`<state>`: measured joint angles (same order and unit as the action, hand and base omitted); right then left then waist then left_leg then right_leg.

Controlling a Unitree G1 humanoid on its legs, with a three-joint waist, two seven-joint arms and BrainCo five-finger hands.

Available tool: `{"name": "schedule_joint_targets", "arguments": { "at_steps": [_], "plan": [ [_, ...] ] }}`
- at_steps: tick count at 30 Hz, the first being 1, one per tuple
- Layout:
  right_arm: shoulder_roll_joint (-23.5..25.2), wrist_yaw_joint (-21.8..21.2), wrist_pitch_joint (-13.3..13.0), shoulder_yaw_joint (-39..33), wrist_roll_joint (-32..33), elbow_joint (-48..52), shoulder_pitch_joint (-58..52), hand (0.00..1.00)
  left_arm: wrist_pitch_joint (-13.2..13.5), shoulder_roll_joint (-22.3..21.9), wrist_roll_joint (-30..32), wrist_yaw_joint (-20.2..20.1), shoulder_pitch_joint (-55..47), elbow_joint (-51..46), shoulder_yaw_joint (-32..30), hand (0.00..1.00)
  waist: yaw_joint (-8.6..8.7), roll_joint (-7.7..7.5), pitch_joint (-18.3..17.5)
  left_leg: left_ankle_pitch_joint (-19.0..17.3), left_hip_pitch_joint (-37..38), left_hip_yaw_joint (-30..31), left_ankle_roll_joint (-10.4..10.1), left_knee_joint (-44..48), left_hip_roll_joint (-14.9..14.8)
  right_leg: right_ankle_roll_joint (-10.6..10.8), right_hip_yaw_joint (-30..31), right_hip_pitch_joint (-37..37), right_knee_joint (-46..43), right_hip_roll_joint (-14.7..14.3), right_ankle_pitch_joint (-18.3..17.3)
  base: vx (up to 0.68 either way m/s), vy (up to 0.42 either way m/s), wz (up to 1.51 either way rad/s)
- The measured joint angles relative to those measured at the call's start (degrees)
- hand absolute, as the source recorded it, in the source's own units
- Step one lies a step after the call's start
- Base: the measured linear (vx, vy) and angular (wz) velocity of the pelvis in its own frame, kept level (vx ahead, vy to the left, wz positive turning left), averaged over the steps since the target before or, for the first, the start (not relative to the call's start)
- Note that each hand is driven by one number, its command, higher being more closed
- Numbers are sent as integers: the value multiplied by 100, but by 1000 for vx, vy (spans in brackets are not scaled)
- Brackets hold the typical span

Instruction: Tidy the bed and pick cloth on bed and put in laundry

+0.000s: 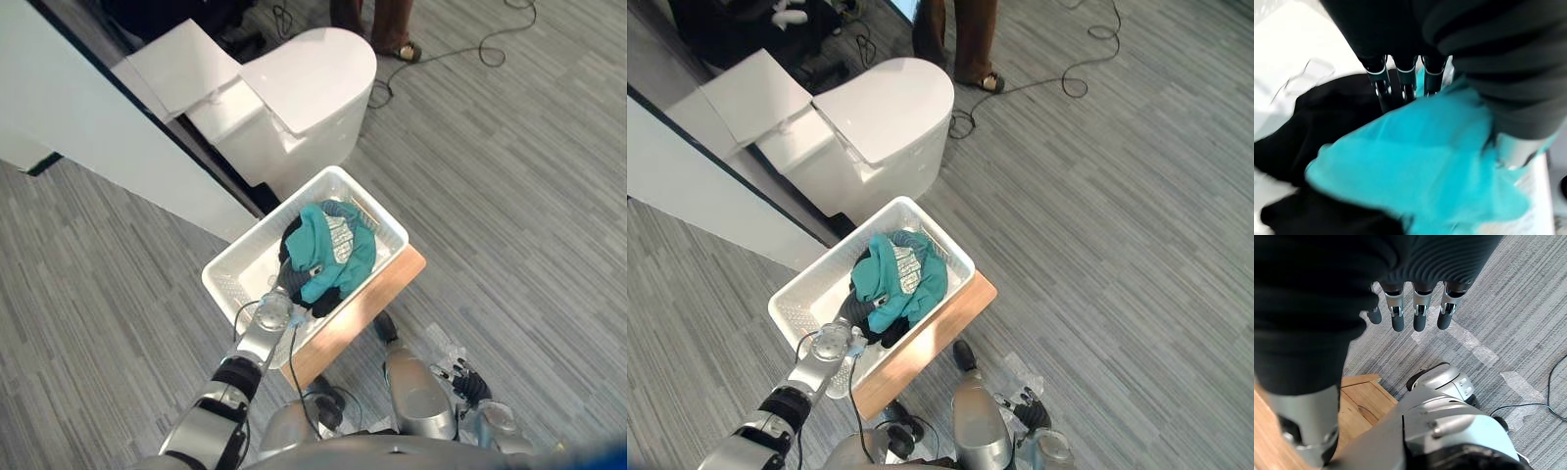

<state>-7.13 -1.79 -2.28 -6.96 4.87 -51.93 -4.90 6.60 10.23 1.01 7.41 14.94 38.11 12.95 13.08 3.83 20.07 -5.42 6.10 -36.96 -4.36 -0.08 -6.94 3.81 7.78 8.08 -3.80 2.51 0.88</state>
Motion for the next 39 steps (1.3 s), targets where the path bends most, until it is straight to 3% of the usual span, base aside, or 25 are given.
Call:
{"name": "schedule_joint_targets", "arguments": {
  "at_steps": [5,10,13,16,22,26,31,36,39],
  "plan": [
    [-68,23,40,-59,-75,-199,-136,0,163,181,-410,-37,-357,-884,-24,0,-5,160,-401,81,168,299,-5,-212,30,0,-263,-330,212,28,-1,32,-8,25],
    [-62,30,75,-60,-183,-198,-394,0,169,344,-950,-349,-472,-1948,-273,0,-80,148,-797,121,364,509,-25,-389,42,-1,-538,-663,394,40,-1,38,3,26],
    [-59,40,128,-61,-200,-201,-482,0,42,414,-1375,-592,-538,-2428,-303,0,-169,132,-1005,121,408,592,-24,-408,43,-3,-645,-748,404,44,-2,17,1,16],
    [-42,40,193,-61,-350,-197,-564,0,-364,410,-1815,-887,-804,-2889,-346,0,-276,100,-1171,122,562,639,-26,-493,51,-24,-793,-977,491,52,-18,-17,3,14],
    [17,41,218,-59,-648,-197,-655,0,-643,408,-2001,-929,-1474,-3525,-401,0,-497,-53,-1347,157,554,927,-22,-514,56,-64,-1082,-1072,496,85,-106,-22,-23,20],
    [12,19,277,-80,-855,-201,-665,0,-627,386,-1763,-493,-2000,-3792,-689,0,-697,-99,-1397,229,486,1147,-9,-545,95,-59,-1332,-1106,496,148,-183,-36,-16,31],
    [2,-89,410,-144,-1009,-364,-663,0,-629,371,-1791,333,-2616,-3697,-1733,0,-966,-164,-1539,271,418,1624,2,-547,100,-57,-1785,-1271,527,180,-295,-15,-29,48],
    [16,-329,591,-146,-1142,-456,-639,0,-582,190,-2202,1096,-2947,-2307,-2984,0,-1260,-309,-1726,327,288,2079,21,-548,142,-36,-2224,-1469,667,237,-335,26,-20,46],
    [37,-412,614,-147,-1160,-497,-620,0,-501,122,-2408,1162,-3137,-1597,-3260,0,-1371,-348,-1739,329,275,2194,25,-548,179,-18,-2348,-1568,730,265,-346,14,0,27]
  ]
}}
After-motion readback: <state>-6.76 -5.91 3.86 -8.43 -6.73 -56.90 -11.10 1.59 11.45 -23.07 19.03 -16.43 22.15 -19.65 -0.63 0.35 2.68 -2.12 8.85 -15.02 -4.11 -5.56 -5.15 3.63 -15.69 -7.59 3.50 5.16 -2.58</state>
